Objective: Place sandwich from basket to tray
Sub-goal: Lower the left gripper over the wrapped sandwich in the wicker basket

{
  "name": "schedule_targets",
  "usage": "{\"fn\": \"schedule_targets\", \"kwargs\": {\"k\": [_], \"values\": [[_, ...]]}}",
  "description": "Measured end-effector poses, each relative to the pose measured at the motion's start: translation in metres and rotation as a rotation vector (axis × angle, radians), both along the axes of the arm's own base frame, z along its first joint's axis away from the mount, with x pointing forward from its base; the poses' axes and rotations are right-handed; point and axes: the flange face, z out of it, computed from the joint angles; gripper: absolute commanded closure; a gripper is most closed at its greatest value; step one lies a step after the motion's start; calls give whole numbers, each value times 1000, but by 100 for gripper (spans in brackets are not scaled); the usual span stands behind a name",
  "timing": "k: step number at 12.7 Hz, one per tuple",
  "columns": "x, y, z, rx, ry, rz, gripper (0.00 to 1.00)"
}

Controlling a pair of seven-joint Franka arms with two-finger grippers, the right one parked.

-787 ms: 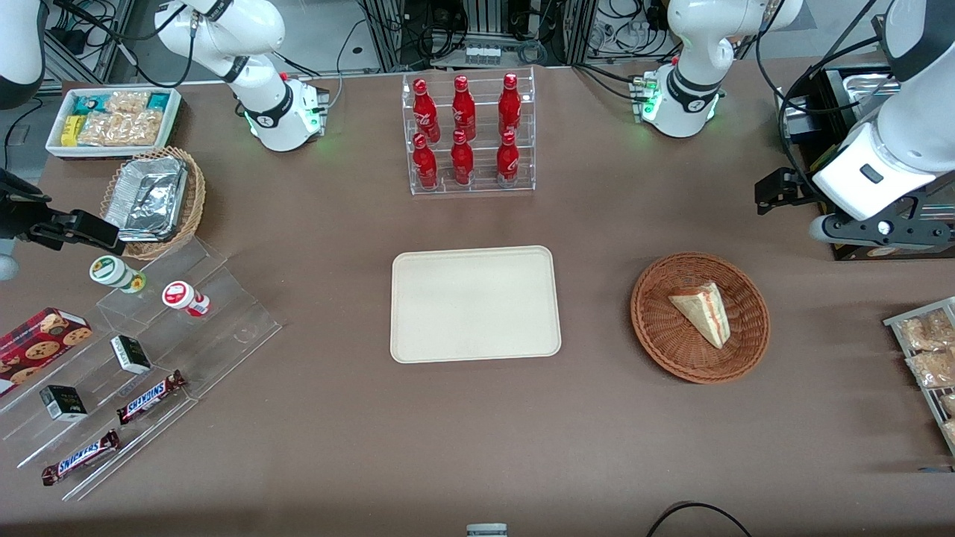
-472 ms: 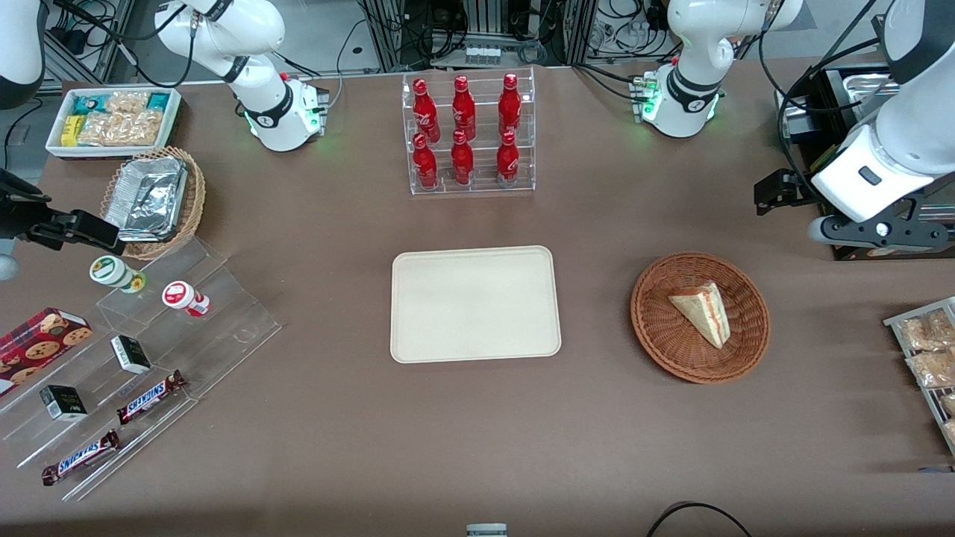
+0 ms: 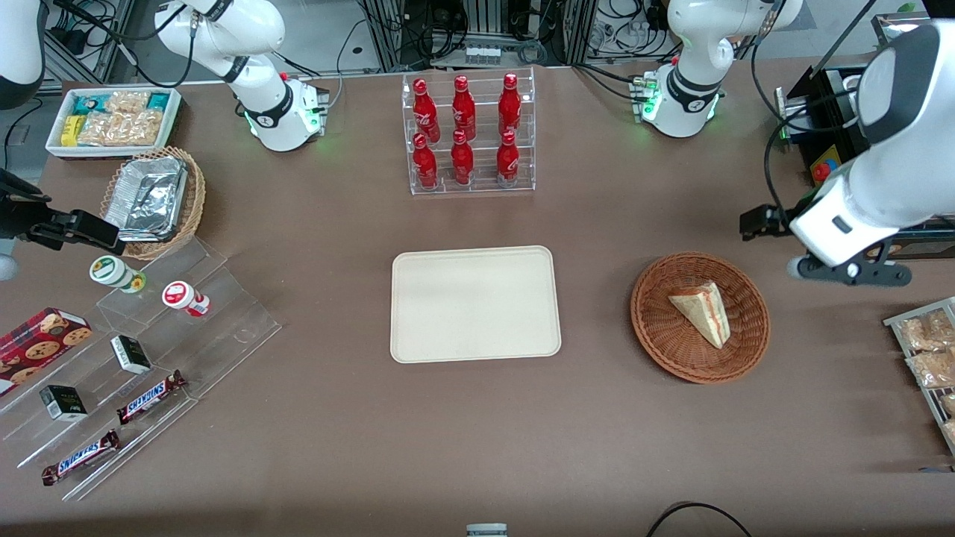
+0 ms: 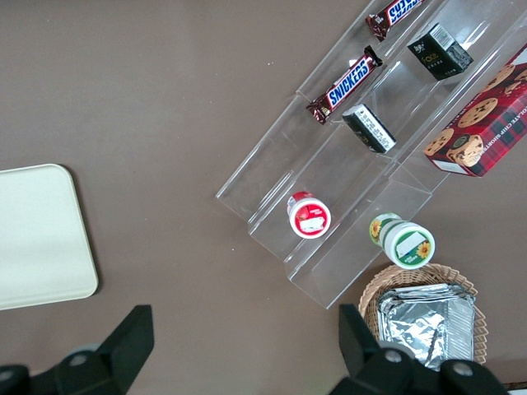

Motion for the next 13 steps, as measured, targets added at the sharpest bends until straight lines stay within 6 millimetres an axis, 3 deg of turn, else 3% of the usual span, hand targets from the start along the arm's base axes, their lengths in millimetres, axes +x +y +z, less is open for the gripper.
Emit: {"fn": "schedule_targets", "kwargs": {"k": [3, 7, 13], "values": [[10, 4, -45, -7, -25, 8, 0], [6, 11, -112, -13, -52, 20, 0], [-4, 12, -166, 9, -116, 253, 0]]}}
